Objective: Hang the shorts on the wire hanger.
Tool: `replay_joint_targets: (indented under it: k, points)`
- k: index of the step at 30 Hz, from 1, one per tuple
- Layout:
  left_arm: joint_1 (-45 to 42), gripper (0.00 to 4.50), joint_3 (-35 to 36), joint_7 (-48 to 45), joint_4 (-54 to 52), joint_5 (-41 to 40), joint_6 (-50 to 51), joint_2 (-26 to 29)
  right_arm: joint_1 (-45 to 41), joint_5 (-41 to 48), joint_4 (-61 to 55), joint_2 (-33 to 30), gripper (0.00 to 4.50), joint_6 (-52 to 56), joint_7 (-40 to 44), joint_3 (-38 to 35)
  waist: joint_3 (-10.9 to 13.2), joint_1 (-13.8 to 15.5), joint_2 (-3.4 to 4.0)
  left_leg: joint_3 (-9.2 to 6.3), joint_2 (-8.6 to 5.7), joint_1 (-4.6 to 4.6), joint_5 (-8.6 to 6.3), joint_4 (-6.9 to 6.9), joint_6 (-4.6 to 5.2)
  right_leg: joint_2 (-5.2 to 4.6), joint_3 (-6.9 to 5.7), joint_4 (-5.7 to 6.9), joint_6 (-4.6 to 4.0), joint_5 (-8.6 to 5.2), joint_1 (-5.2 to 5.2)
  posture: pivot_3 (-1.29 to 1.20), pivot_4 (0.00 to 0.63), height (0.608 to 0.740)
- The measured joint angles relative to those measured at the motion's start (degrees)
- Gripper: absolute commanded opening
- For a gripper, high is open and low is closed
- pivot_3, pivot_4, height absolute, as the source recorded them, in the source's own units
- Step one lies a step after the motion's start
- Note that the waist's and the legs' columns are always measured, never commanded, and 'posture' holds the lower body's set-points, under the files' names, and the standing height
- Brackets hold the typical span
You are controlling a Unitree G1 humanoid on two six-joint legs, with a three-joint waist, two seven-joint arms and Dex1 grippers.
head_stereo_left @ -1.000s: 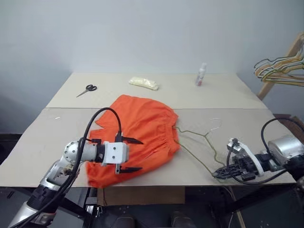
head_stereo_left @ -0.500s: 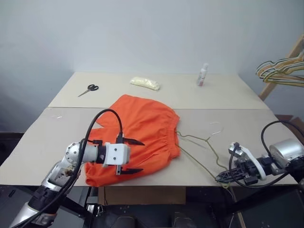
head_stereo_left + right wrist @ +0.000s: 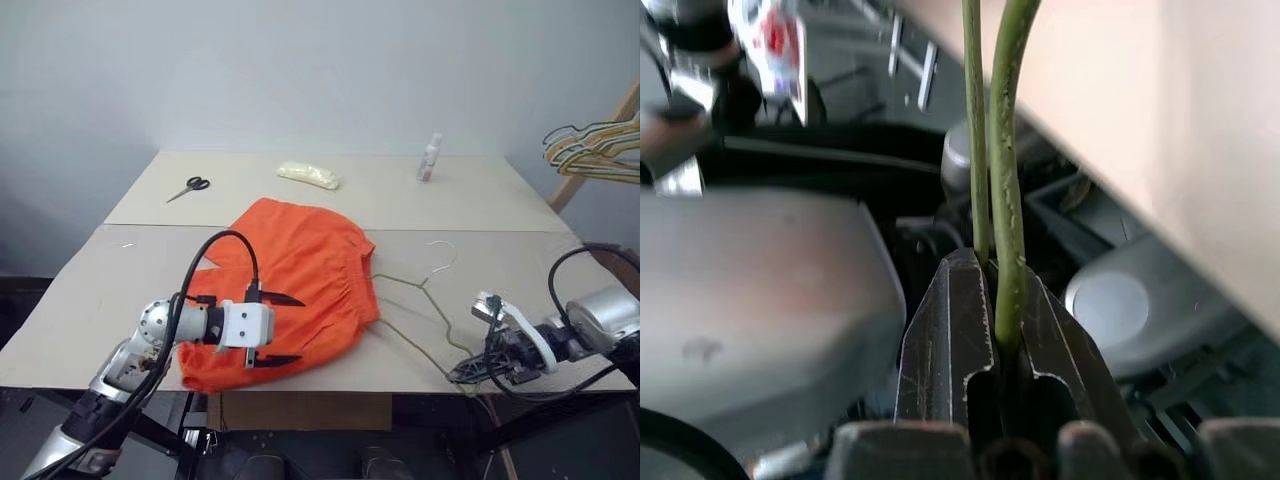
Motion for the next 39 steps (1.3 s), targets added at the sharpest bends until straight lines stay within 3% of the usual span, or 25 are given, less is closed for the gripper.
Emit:
replay_joint_targets:
  k: [7, 14, 25, 32, 39]
  points:
    - [0.01, 4.46, -0.02, -0.06, -0.01, 0.0, 0.0, 0.03, 3.5, -1.76, -6.73, -2.52, 0.0, -0.17, 0.02, 3.45, 0.01, 0.05, 0.01, 0.01, 0.0, 0.03, 0.0, 0.02, 0.0, 0.0, 0.0, 0.01, 0.02, -0.01, 0.02, 0.1, 0.0, 0.74]
    - [-0.03, 4.46, -0.06, -0.7, 0.06, 0.01, -0.01, 0.06, 3.45, -5.05, 4.9, -1.06, 0.0, 1.15, 0.07, 1.98, 0.0, -0.03, 0.01, 0.07, -0.01, 0.04, 0.0, 0.02, 0.0, 0.0, 0.03, 0.0, 0.0, 0.01, 0.02, 0.08, 0.0, 0.74]
    - [-0.92, 4.46, -1.08, -1.59, 1.23, 0.03, -1.06, -0.41, 2.0, -4.33, 12.56, 1.49, 0.0, 2.6, 0.07, -4.12, 0.0, -0.32, 0.01, 0.09, 0.0, 0.05, 0.0, 0.02, 0.0, 0.03, 0.06, 0.01, -0.02, 0.02, 0.04, 0.08, 0.0, 0.74]
    - [-1.0, 4.46, -1.06, -1.69, 1.24, -0.01, -1.11, 0.04, 3.67, 0.55, 5.23, -3.11, 0.0, 0.21, 0.08, -4.54, 0.02, -0.09, 0.05, 0.04, -0.01, 0.01, -0.02, 0.02, 0.03, 0.0, 0.03, -0.02, 0.01, 0.0, 0.03, 0.09, 0.0, 0.74]
    - [-0.83, 4.46, -1.12, -1.65, 1.2, 0.1, -1.14, 0.03, -2.53, -8.79, 21.18, 5.27, 0.0, 3.02, -0.02, -3.86, 0.01, -0.66, 0.04, 0.2, 0.0, 0.1, -0.01, 0.03, 0.03, 0.04, 0.13, 0.03, -0.04, 0.07, 0.05, 0.08, 0.0, 0.74]
